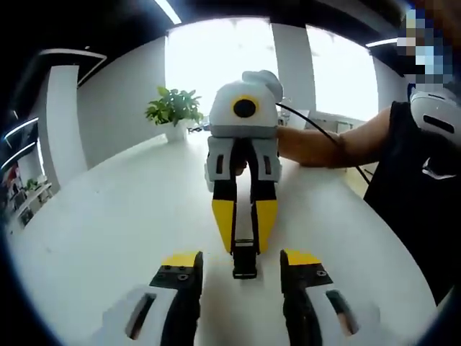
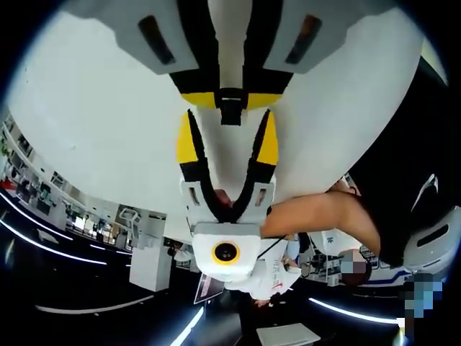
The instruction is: Snap the two parts of the plastic buckle together until the buckle closes and remains connected.
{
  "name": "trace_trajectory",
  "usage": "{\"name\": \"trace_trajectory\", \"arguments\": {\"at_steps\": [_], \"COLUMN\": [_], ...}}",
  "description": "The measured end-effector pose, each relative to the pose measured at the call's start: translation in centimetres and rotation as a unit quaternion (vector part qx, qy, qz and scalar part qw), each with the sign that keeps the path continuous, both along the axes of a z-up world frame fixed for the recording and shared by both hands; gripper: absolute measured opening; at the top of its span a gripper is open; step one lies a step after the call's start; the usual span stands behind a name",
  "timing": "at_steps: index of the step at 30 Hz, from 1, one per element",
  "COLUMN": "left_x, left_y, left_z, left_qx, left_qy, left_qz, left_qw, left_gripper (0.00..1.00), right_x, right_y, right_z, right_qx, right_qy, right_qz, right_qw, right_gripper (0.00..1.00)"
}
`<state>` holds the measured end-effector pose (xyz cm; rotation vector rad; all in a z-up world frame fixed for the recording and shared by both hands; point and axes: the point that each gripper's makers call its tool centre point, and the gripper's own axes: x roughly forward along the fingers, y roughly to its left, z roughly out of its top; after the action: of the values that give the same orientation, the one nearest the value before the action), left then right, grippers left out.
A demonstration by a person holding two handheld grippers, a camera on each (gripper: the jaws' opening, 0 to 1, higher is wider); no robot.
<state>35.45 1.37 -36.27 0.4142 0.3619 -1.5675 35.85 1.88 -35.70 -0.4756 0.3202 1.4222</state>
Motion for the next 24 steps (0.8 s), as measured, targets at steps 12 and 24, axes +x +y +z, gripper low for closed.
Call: {"name": "trace_trajectory", "arguments": {"at_steps": [12,24], "left_x": [1.7,1.8], "left_y": [-0.2,-0.1], "left_z": [1.4,1.3], "left_qx": [-0.040,-0.042], "left_qy": [-0.012,-0.009], "left_qz": [0.038,0.043], "left_qw": [0.9984,0.9982], "left_gripper": [0.99,0.99], "right_x": [-0.2,0.5], "right_y": [0.0,-0.2], "right_z": [0.0,0.1], "right_qx": [-0.001,-0.006], "right_qy": [0.000,0.001], "right_qz": [0.002,0.001], "right_qw": [1.0000,1.0000], "right_gripper": [0.09,0.09]}}
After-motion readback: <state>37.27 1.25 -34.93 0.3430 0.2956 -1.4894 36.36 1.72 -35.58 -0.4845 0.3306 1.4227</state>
